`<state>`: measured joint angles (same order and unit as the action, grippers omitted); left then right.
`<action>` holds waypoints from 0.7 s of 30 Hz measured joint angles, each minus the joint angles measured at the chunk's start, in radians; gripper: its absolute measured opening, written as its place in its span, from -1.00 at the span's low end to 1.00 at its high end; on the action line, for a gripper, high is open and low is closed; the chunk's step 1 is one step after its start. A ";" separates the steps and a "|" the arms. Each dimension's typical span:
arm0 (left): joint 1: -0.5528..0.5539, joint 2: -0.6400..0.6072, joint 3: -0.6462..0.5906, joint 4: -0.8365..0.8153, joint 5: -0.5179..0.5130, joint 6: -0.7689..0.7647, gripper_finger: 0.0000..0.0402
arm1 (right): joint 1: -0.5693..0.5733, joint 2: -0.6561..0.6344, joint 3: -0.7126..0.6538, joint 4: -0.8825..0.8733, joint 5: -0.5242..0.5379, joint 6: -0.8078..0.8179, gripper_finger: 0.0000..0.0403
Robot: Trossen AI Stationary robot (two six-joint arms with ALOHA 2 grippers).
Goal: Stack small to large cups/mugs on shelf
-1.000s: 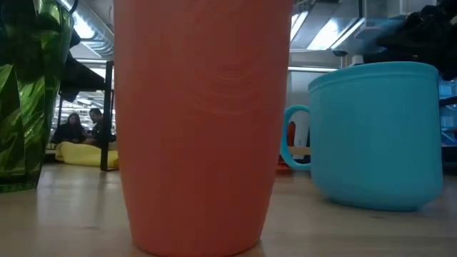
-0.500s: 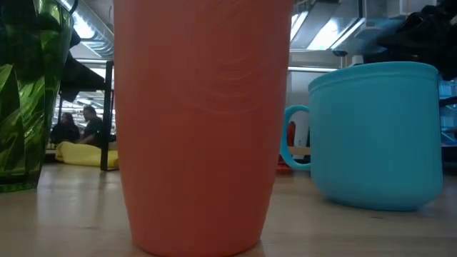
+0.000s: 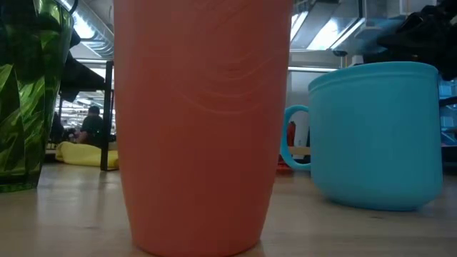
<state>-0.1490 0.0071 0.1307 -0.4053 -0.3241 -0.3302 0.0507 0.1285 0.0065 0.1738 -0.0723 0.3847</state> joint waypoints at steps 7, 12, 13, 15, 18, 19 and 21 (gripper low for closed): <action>0.000 0.000 0.000 0.000 0.000 0.000 -0.63 | 0.000 0.000 0.000 0.000 0.000 0.000 -0.27; 0.000 0.000 0.000 0.000 0.000 0.000 -0.63 | 0.000 0.001 0.000 0.038 0.002 0.039 -0.27; 0.000 0.000 0.000 0.000 0.000 0.000 -0.63 | 0.000 0.001 0.000 0.074 0.006 0.067 -0.27; 0.000 0.000 0.000 0.000 0.000 0.000 -0.63 | 0.000 0.001 0.000 0.151 0.004 0.170 -0.27; 0.000 0.000 0.000 0.000 0.000 0.000 -0.63 | 0.000 0.000 0.000 0.316 -0.015 0.370 -0.27; 0.000 0.000 0.000 0.000 0.000 0.000 -0.63 | 0.000 0.000 0.000 0.372 -0.016 0.417 -0.27; 0.000 0.000 0.000 0.000 0.000 0.000 -0.63 | 0.000 0.000 0.000 0.492 -0.017 0.467 -0.27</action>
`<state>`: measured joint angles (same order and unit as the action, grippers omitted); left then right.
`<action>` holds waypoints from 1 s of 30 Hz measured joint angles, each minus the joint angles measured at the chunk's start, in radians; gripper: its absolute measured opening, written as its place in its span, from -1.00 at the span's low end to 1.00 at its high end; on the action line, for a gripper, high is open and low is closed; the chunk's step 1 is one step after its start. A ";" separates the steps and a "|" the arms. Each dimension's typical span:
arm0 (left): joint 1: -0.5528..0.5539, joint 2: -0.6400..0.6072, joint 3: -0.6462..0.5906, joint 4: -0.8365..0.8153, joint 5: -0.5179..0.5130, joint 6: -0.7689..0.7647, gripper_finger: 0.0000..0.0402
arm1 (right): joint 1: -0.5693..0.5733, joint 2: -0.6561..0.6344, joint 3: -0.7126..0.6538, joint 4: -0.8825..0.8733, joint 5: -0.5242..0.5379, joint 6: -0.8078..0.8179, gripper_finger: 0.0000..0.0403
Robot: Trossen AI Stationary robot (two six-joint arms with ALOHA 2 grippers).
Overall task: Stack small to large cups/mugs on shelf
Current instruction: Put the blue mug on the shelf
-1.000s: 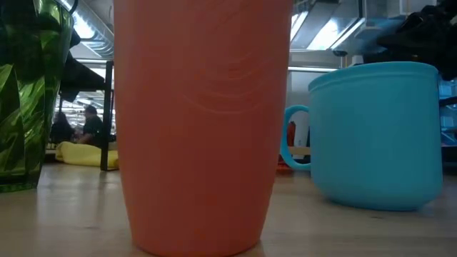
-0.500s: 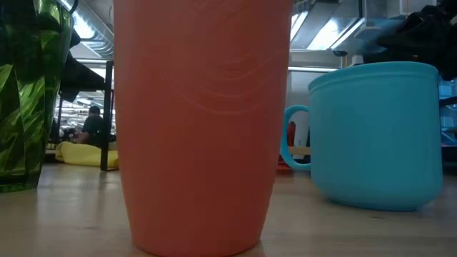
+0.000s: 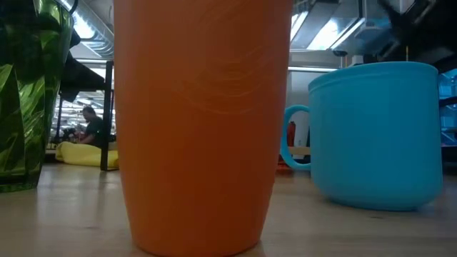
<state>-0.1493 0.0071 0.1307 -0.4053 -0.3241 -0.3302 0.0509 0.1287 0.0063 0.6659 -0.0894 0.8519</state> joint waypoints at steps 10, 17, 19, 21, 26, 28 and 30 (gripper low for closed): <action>0.000 0.000 0.000 0.000 0.000 0.000 -0.63 | 0.001 0.072 0.351 -0.063 -0.516 -0.559 -0.27; 0.000 0.000 0.000 0.000 0.000 0.000 -0.63 | 0.009 0.468 0.723 -0.602 -0.433 -0.672 -0.27; 0.000 0.000 0.000 0.000 0.000 0.000 -0.63 | 0.024 0.575 0.825 -0.675 -0.495 -0.773 -0.27; 0.000 0.000 0.000 0.000 0.000 0.000 -0.63 | 0.046 0.671 0.932 -0.797 -0.544 -0.893 -0.27; 0.000 0.000 0.000 0.000 0.000 0.000 -0.63 | 0.085 0.870 1.205 -1.338 -0.411 -1.184 -0.27; 0.000 0.000 0.000 0.000 0.000 0.000 -0.63 | 0.112 0.934 1.305 -1.536 -0.331 -1.302 -0.27; 0.000 0.000 0.000 0.000 0.000 0.000 -0.63 | 0.141 0.990 1.389 -1.666 -0.284 -1.365 -0.27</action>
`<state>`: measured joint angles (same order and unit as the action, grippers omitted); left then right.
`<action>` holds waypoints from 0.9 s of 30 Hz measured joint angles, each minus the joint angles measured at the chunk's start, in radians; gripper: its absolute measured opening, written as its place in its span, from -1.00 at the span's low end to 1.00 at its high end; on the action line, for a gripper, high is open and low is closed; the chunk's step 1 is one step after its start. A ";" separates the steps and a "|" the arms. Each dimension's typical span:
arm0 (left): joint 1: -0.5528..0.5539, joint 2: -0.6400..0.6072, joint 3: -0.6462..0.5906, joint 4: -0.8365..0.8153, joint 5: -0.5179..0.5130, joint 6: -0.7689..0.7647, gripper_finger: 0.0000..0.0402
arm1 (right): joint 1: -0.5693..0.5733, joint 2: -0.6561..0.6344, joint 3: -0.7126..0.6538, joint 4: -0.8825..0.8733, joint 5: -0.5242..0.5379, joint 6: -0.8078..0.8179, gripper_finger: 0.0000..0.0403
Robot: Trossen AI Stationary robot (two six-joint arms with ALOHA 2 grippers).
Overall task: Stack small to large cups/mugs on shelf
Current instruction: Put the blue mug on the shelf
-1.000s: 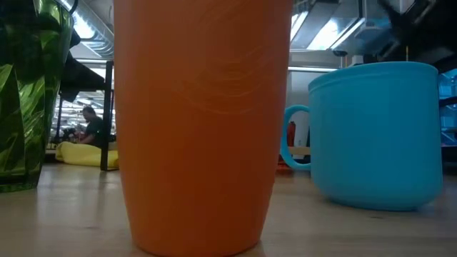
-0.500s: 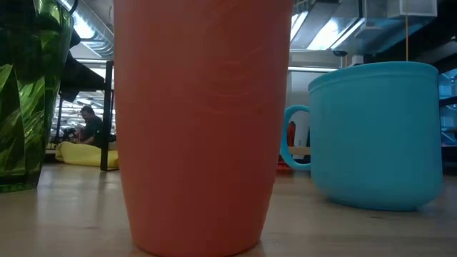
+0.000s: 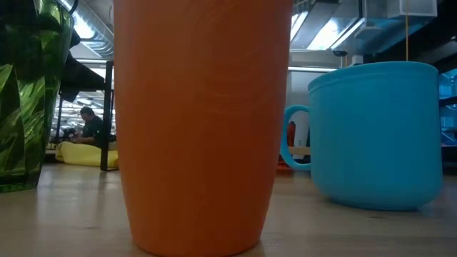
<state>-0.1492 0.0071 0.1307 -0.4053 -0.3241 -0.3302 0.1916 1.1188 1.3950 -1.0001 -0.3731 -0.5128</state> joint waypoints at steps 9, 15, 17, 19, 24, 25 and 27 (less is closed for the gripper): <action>0.000 0.000 0.000 0.000 0.000 0.000 -0.63 | 0.081 0.128 0.107 0.007 0.022 0.425 -0.27; 0.000 0.000 0.000 0.000 0.000 0.000 -0.63 | 0.081 0.183 0.108 0.138 0.026 0.686 -0.27; 0.000 0.000 0.000 0.000 0.000 0.000 -0.63 | 0.081 0.203 0.109 0.157 0.057 0.669 -0.27; 0.000 0.000 0.000 0.000 0.000 0.000 -0.63 | 0.081 0.229 0.106 0.170 0.101 0.674 -0.27; 0.000 0.000 0.000 0.000 0.000 0.000 -0.63 | 0.081 0.308 0.083 0.125 0.122 0.666 -0.27; 0.000 0.000 0.000 0.000 0.000 0.000 -0.63 | 0.079 0.321 0.077 0.102 0.122 0.672 -0.27; 0.000 0.000 0.000 0.000 0.000 0.000 -0.63 | 0.073 0.344 0.062 0.045 0.117 0.693 -0.27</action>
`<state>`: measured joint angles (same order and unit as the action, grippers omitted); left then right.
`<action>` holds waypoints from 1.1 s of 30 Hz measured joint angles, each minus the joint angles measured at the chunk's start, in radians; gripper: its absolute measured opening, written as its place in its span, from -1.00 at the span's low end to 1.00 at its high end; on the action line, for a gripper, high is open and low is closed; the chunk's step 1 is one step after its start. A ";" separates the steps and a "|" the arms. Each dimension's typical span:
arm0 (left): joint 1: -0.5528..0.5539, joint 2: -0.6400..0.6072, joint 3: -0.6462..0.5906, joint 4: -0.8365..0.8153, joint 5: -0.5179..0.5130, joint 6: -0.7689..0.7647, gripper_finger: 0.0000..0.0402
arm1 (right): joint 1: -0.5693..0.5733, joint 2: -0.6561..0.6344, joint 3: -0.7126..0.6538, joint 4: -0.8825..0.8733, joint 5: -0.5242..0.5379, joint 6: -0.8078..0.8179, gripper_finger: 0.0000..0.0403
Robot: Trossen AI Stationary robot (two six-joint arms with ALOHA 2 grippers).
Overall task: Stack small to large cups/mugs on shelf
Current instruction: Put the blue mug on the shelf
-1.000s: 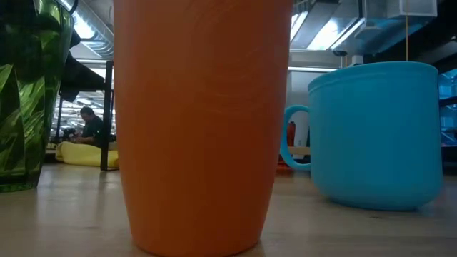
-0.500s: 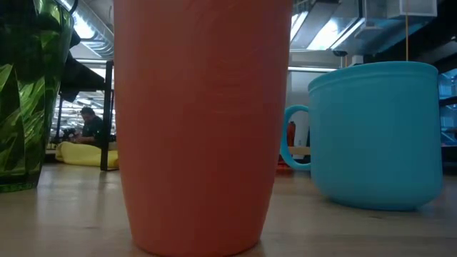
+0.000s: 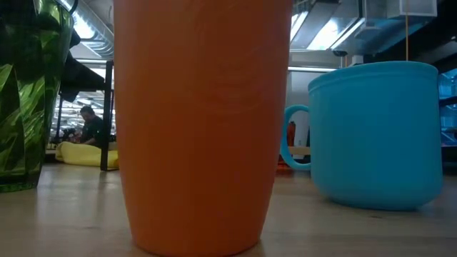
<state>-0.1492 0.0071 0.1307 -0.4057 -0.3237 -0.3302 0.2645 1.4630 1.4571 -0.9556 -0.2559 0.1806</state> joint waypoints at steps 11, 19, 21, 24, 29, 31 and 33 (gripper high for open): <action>0.000 0.000 0.000 0.000 0.000 0.000 -0.63 | 0.042 0.030 -0.174 0.014 -0.114 0.273 -0.27; 0.000 0.000 0.000 0.000 0.000 0.000 -0.63 | 0.105 0.031 -0.285 0.444 -0.201 0.525 -0.27; 0.000 0.000 0.000 0.000 0.000 0.000 -0.63 | 0.110 0.031 -0.303 0.557 -0.198 0.612 -0.27; 0.000 0.000 0.000 0.000 0.000 0.000 -0.63 | 0.110 0.031 -0.318 0.676 -0.193 0.743 -0.27; 0.000 0.000 0.000 0.000 0.000 0.000 -0.63 | 0.119 0.031 -0.318 0.922 -0.093 0.801 -0.27; 0.000 0.000 0.000 0.000 0.000 0.000 -0.63 | 0.126 0.031 -0.306 1.059 -0.002 0.788 -0.27; 0.000 0.000 0.000 0.000 0.000 0.000 -0.63 | 0.132 0.030 -0.268 1.139 0.098 0.731 -0.27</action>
<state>-0.1493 0.0071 0.1307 -0.4057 -0.3240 -0.3302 0.3969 1.4935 1.1891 0.1831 -0.1583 0.9120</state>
